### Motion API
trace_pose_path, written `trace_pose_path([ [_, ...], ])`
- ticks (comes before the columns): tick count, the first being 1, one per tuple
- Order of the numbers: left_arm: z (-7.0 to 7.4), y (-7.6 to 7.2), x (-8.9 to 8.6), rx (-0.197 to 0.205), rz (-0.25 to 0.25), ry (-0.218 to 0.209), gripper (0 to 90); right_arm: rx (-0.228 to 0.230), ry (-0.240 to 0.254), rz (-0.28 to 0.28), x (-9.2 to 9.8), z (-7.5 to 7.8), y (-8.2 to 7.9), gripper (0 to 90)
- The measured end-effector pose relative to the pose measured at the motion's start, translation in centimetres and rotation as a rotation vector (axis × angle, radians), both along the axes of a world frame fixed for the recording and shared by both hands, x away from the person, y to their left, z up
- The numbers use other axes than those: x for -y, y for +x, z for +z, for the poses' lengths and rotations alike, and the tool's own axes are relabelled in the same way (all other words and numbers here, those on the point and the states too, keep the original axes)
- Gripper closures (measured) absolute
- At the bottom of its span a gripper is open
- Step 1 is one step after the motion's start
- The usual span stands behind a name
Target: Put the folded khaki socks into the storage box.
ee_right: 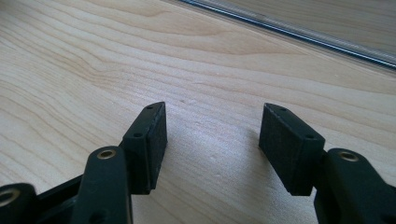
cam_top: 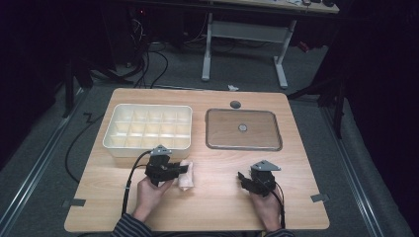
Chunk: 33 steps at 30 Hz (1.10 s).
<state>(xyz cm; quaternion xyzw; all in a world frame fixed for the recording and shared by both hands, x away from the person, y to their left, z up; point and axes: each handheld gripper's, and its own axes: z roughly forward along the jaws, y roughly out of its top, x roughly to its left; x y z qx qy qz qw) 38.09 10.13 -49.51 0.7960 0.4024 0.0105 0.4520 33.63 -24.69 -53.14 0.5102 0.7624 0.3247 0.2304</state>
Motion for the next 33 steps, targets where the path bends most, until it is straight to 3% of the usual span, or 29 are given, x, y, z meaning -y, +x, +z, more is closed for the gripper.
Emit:
trace_pose_path([
  [16,1.4,-0.1,-3.4,0.025,0.037,0.010,73.4,0.000,0.000,0.001,0.0,0.0,0.0,41.3],
  [26,2.0,0.1,-4.9,0.024,0.066,-0.034,73.3,-0.001,0.000,0.001,0.0,0.0,0.0,41.2],
  [33,2.1,0.2,-5.4,0.020,0.079,-0.024,73.3,0.000,0.000,0.002,0.0,0.0,0.0,40.9],
])
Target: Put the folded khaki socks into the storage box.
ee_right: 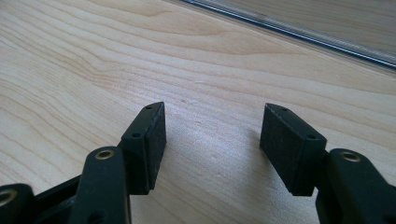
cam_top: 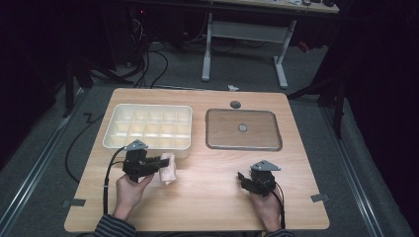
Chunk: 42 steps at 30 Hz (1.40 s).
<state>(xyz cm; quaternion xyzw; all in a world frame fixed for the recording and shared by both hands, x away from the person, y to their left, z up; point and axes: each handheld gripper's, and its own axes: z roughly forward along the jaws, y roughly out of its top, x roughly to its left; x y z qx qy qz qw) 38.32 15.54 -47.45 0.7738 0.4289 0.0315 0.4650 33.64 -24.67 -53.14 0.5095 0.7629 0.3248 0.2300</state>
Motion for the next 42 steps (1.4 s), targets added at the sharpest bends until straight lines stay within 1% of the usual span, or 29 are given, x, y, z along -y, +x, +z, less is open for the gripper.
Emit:
trace_pose_path([
  [5,-0.1,0.1,-0.1,-0.002,0.009,0.027,73.5,-0.001,0.000,0.000,0.0,0.0,0.0,40.7],
  [15,0.2,0.3,-0.9,-0.007,0.025,0.005,73.6,0.000,0.000,0.000,0.0,0.0,0.0,40.6],
  [18,0.6,0.3,-1.1,0.002,0.025,0.019,73.6,0.000,0.000,0.001,0.0,0.0,0.0,40.6],
  [23,1.1,0.7,-1.3,0.014,0.031,0.009,73.6,-0.001,0.000,0.001,0.0,0.0,0.0,40.6],
  [24,1.2,0.7,-1.4,0.011,0.029,0.007,73.6,-0.001,0.000,0.000,0.0,0.0,0.0,40.6],
  [26,1.2,0.8,-1.5,0.013,0.030,0.019,73.6,0.000,0.000,0.001,0.0,0.0,0.0,40.6],
  [30,1.5,1.0,-1.7,0.014,0.035,0.011,73.6,0.000,0.000,0.001,0.0,0.0,0.0,40.6],
  [33,1.9,1.1,-1.4,0.027,0.024,0.033,73.6,-0.001,0.000,0.000,0.0,0.0,0.0,40.6],
  [40,2.8,1.8,-1.4,0.039,0.027,0.023,73.6,0.000,0.000,0.001,0.0,0.0,0.0,40.6],
  [42,2.8,2.0,-1.6,0.035,0.028,0.002,73.6,-0.001,0.000,0.000,0.0,0.0,0.0,40.6],
])
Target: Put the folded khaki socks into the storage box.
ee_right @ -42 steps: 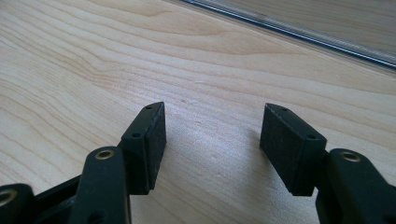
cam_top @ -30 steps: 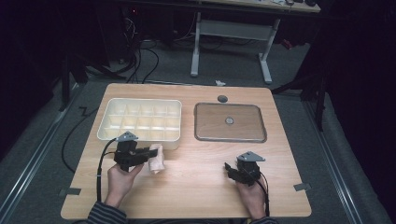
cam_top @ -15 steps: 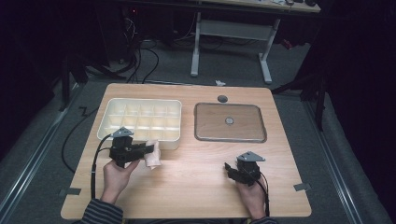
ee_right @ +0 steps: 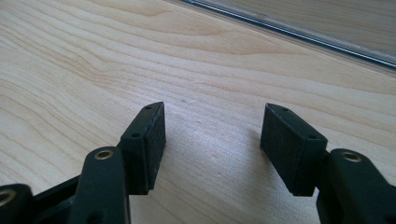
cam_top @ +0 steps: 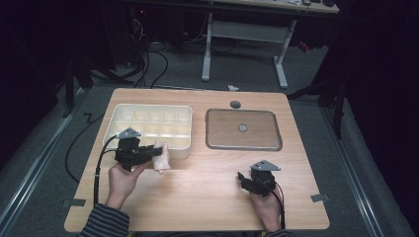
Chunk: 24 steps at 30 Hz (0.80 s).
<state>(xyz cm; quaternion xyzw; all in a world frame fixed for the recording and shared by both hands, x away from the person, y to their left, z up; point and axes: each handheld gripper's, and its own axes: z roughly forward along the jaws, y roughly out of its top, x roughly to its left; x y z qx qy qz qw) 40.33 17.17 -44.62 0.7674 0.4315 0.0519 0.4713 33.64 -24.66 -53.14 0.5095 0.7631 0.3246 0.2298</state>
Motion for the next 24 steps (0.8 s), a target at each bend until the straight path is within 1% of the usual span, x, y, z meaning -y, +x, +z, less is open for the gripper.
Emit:
trace_pose_path([
  [4,-0.2,0.6,-0.5,-0.014,0.011,-0.016,73.6,0.000,0.000,0.000,0.0,0.0,0.0,40.6],
  [7,-0.2,0.9,-0.9,-0.025,0.024,-0.042,73.6,0.000,0.000,-0.001,0.0,0.0,0.0,40.6],
  [9,0.0,1.1,-1.1,-0.019,0.025,-0.023,73.6,0.000,0.000,0.000,0.0,0.0,0.0,40.6],
  [14,0.7,1.9,-1.7,-0.020,0.036,-0.027,73.7,0.000,0.000,-0.001,0.0,0.0,0.0,40.5],
  [15,0.9,2.1,-1.7,-0.016,0.040,-0.011,73.6,0.000,0.000,-0.001,0.0,0.0,0.0,40.5],
  [17,1.1,2.4,-1.9,-0.014,0.038,-0.006,73.7,0.000,0.000,-0.001,0.0,0.0,0.0,40.5],
  [18,1.3,2.6,-1.9,-0.011,0.043,-0.009,73.7,0.000,0.000,-0.001,0.0,0.0,0.0,40.5],
  [19,1.4,2.8,-2.0,-0.017,0.042,-0.020,73.7,0.000,0.000,-0.001,0.0,0.0,0.0,40.5],
  [23,1.9,3.5,-2.2,-0.005,0.055,-0.003,73.7,0.000,0.000,-0.002,0.0,0.0,0.0,40.5],
  [24,1.9,3.7,-2.3,-0.001,0.061,-0.009,73.7,0.000,0.000,-0.002,0.0,0.0,0.0,40.5],
])
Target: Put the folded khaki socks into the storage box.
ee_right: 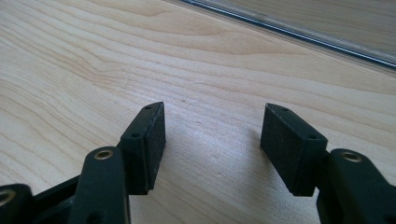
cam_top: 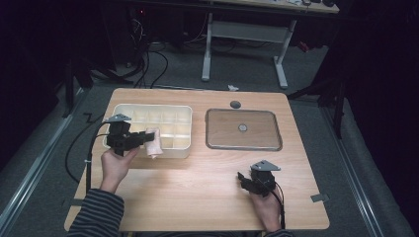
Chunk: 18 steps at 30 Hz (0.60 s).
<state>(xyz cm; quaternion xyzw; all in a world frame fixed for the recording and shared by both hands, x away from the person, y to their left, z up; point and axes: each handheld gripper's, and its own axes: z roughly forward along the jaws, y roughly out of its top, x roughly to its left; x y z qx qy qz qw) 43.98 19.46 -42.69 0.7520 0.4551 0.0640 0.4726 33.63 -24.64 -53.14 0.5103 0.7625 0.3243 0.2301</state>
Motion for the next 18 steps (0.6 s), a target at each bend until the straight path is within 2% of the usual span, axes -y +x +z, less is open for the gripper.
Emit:
trace_pose_path([
  [5,-0.1,1.0,-0.4,-0.020,0.006,-0.022,73.8,0.000,0.000,0.000,0.0,0.0,0.0,40.5],
  [9,-0.1,1.8,-0.3,-0.025,0.011,-0.012,73.7,0.000,0.000,0.000,0.0,0.0,0.0,40.5],
  [10,-0.1,1.9,-0.3,-0.025,0.013,-0.021,73.7,0.000,0.000,-0.001,0.0,0.0,0.0,40.5],
  [13,-0.4,2.5,-0.5,-0.044,0.019,-0.055,73.7,0.000,0.000,-0.001,0.0,0.0,0.0,40.5],
  [18,-1.2,3.4,-0.7,-0.072,0.027,-0.054,73.7,0.000,0.000,-0.001,0.0,0.0,0.0,40.5],
])
